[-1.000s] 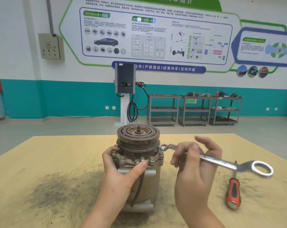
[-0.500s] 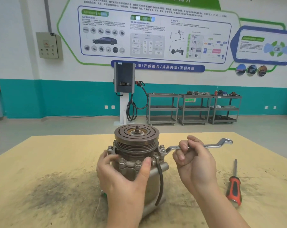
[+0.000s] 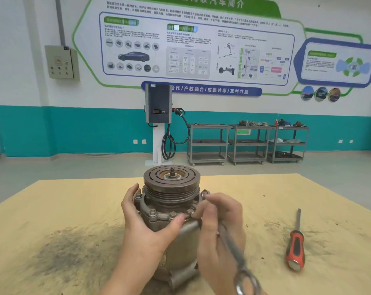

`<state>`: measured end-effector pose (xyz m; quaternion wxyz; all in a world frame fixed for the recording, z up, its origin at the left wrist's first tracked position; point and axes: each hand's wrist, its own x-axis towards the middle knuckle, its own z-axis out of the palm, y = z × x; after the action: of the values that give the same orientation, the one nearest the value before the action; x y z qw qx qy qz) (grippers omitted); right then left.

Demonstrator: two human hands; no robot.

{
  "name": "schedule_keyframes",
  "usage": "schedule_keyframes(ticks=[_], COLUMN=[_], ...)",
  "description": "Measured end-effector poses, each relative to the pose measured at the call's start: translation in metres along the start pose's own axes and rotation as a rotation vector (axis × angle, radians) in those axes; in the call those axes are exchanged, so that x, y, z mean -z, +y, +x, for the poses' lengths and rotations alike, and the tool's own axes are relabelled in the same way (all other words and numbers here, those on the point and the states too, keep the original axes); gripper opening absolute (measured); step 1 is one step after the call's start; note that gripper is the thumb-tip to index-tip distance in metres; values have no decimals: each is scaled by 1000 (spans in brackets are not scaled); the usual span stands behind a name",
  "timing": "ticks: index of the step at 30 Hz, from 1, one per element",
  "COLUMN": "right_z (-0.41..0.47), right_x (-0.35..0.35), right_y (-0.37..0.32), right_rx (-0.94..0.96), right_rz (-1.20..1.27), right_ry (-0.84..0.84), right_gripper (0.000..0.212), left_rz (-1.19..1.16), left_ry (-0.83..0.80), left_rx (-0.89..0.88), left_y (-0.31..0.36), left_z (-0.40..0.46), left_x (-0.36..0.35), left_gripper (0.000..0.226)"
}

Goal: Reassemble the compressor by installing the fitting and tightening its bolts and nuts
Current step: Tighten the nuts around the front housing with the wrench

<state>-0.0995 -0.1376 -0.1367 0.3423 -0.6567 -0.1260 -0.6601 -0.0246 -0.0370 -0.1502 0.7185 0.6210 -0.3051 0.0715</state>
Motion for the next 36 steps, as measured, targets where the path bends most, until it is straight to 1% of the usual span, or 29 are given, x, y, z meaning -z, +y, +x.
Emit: schedule_keyframes(ticks=[2,4,5,7,8,10,16,18,20,22,24,26,28,29,31,33,34,35,36], right_z=[16,30,34,38,38,39,46,45,43,37,28,16,3,-3,-10,-5,2,10,19], right_x=[14,26,29,30,30,30,36,36,34,30,24,17,9,5,0,1,3,7,13], right_y=[-2,2,7,15,19,24,32,34,34,32,26,16,6,2,-1,-4,-6,-8,-9], right_rx=[-125,-416,-576,-843,-935,-1027,-1116,-1141,-1131,-1038,-823,-524,-241,-157,-120,-95,-78,-79,-115], right_rz=[174,375,488,681,746,831,917,921,911,816,597,369,246,195,125,108,124,151,187], right_ry=[141,279,319,321,306,263,219,235,271,316,356,339,202,115,-3,-55,-36,32,124], right_gripper=[19,23,22,18,17,16,14,13,13,12,13,13,7,5,12,15,10,9,13], left_rz=[33,51,40,6,-1,9,-30,-30,-35,-46,-49,-58,-62,-63,-64,-56,-49,-39,-32], left_ry=[15,10,1,-19,-29,-39,-68,-82,-86,-90,-91,-86,-75,-72,-72,-74,-77,-81,-85], left_rx=[-18,-25,-20,3,8,10,30,15,12,9,11,8,-5,-10,-18,-20,-17,-10,-2], left_y=[-4,-8,-9,-10,-10,-9,-2,-1,-1,-2,-3,-1,-1,-2,-3,-4,-4,-4,-5], left_z=[1,3,4,6,6,5,6,5,4,4,3,3,4,4,4,5,5,5,5], left_x=[1,3,5,8,8,8,7,8,7,8,9,9,8,8,8,9,9,9,9], left_gripper=[92,93,92,89,87,87,86,77,68,64,66,69,72,74,74,74,73,72,71])
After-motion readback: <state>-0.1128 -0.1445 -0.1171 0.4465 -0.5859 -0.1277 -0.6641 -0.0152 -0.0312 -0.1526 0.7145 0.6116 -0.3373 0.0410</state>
